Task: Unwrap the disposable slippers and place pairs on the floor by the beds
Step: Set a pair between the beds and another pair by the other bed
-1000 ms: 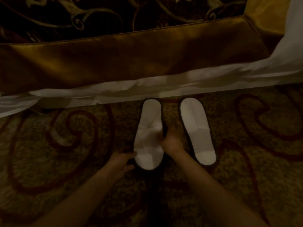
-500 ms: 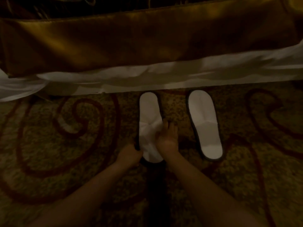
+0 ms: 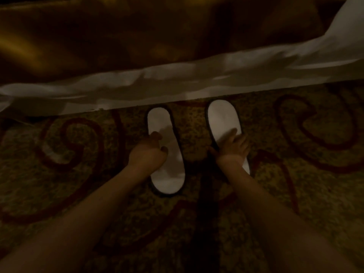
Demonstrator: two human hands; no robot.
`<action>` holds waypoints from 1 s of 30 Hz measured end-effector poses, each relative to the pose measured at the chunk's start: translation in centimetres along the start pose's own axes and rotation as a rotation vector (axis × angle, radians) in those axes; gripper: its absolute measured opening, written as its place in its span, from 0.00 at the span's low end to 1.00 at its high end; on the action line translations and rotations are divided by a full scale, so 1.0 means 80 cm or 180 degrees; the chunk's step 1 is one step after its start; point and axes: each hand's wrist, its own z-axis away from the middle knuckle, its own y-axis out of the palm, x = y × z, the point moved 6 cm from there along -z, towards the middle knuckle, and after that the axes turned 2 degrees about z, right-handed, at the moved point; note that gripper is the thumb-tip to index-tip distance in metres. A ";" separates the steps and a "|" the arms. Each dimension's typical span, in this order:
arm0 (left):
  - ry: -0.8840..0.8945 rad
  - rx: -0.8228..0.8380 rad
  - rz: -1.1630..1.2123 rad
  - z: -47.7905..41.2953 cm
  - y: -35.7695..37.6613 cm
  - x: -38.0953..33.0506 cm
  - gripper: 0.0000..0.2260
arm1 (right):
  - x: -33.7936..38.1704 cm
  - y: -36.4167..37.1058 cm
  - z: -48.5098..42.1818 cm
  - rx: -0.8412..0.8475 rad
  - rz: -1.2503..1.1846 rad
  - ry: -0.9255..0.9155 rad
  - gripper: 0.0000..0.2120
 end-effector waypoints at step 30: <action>-0.0667 0.0991 0.2328 -0.047 0.063 -0.076 0.27 | -0.059 -0.086 0.003 0.0102 -0.0865 -0.0840 0.41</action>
